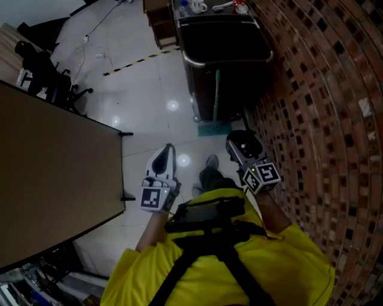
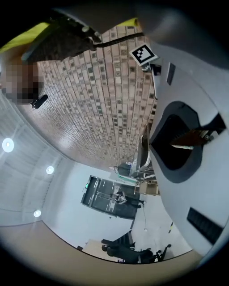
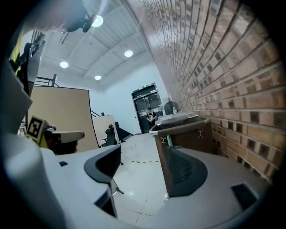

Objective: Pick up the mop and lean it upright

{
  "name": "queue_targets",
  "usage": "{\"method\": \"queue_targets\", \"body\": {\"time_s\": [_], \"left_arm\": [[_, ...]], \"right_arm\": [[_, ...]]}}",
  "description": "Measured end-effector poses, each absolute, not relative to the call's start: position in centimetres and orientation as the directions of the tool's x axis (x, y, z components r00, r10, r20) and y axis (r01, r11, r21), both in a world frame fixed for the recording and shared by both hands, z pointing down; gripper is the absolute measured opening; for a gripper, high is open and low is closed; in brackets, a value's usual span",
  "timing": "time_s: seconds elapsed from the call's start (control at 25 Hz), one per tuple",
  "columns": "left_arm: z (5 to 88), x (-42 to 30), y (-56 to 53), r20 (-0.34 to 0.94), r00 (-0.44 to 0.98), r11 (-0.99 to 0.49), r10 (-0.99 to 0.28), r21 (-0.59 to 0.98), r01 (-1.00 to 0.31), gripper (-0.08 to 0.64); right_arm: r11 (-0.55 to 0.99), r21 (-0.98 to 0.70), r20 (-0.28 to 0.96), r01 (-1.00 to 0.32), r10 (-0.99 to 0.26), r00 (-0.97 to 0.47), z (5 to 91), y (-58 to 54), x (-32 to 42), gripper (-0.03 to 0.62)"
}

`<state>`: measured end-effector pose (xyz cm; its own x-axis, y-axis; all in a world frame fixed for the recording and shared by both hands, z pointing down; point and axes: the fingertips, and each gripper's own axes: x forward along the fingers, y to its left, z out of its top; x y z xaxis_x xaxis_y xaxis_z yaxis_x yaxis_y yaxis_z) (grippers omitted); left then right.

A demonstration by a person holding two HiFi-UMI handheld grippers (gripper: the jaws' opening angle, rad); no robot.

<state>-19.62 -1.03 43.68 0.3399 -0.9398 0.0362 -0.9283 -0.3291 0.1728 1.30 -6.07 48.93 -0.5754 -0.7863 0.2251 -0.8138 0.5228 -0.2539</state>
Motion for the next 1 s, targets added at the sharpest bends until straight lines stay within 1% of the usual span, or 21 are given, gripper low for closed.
{"method": "queue_targets", "body": {"time_s": [0.04, 0.08, 0.12, 0.16, 0.2, 0.28, 0.36, 0.4, 0.48, 0.52, 0.64, 0.76, 0.84, 0.88, 1.0], "left_arm": [[43.6, -19.8, -2.1, 0.039, 0.339, -0.327, -0.940, 0.180, -0.928, 0.026], [43.7, -20.0, -3.1, 0.049, 0.343, -0.328, -0.938, 0.195, -0.924, 0.154], [44.1, -20.2, -4.1, 0.068, 0.351, -0.331, -0.934, 0.206, -0.921, 0.285], [44.6, -20.4, -5.1, 0.094, 0.362, -0.337, -0.927, 0.207, -0.918, 0.290], [45.3, -20.6, -6.0, 0.119, 0.375, -0.347, -0.919, 0.202, -0.916, 0.278], [46.3, -21.0, -8.2, 0.141, 0.393, -0.362, -0.909, 0.199, -0.911, 0.238], [46.9, -21.4, -10.6, 0.134, 0.392, -0.360, -0.910, 0.213, -0.908, 0.238], [47.2, -21.5, -11.8, 0.133, 0.394, -0.359, -0.909, 0.224, -0.906, 0.238], [47.5, -21.7, -13.7, 0.135, 0.406, -0.366, -0.904, 0.246, -0.897, 0.238], [47.3, -21.8, -14.3, 0.130, 0.412, -0.372, -0.902, 0.252, -0.893, 0.238], [47.5, -22.6, -15.5, 0.131, 0.401, -0.361, -0.907, 0.250, -0.898, 0.227], [48.7, -23.9, -16.2, 0.182, 0.384, -0.332, -0.905, 0.262, -0.906, 0.227], [49.3, -24.4, -16.7, 0.210, 0.401, -0.346, -0.892, 0.255, -0.903, 0.227], [49.4, -24.7, -17.0, 0.216, 0.404, -0.352, -0.889, 0.245, -0.904, 0.212], [48.7, -25.8, -17.7, 0.201, 0.368, -0.324, -0.908, 0.222, -0.920, 0.212]], "right_arm": [[0.521, -0.240, 0.234, -0.819, -0.788, -0.570, 49.8, -8.2, 1.0, 0.328], [0.517, -0.227, 0.245, -0.825, -0.790, -0.563, 50.9, -10.6, 0.8, 0.347], [0.510, -0.218, 0.255, -0.832, -0.793, -0.552, 52.2, -13.1, 0.6, 0.381], [0.497, -0.206, 0.264, -0.843, -0.801, -0.537, 53.6, -15.8, 0.4, 0.373], [0.482, -0.186, 0.273, -0.857, -0.812, -0.516, 55.0, -18.7, 0.2, 0.341], [0.457, -0.127, 0.297, -0.880, -0.829, -0.474, 57.6, -24.4, -0.6, 0.305], [0.440, -0.074, 0.320, -0.895, -0.839, -0.440, 60.1, -29.7, -1.6, 0.300], [0.427, -0.050, 0.330, -0.903, -0.846, -0.419, 61.3, -31.9, -2.1, 0.260], [0.399, -0.020, 0.348, -0.917, -0.857, -0.381, 63.4, -35.0, -2.9, 0.230], [0.394, -0.015, 0.351, -0.919, -0.859, -0.374, 64.1, -35.8, -3.4, 0.191], [0.394, -0.002, 0.340, -0.919, -0.864, -0.371, 64.3, -36.7, -4.7, 0.191], [0.353, 0.015, 0.320, -0.935, -0.888, -0.330, 63.5, -37.3, -4.8, 0.127], [0.344, 0.029, 0.326, -0.939, -0.891, -0.317, 63.3, -37.7, -4.8, 0.118], [0.343, 0.030, 0.329, -0.939, -0.890, -0.315, 63.3, -37.7, -4.7, 0.117], [0.346, 0.014, 0.334, -0.938, -0.886, -0.322, 63.0, -35.9, -4.0, 0.114]]}}
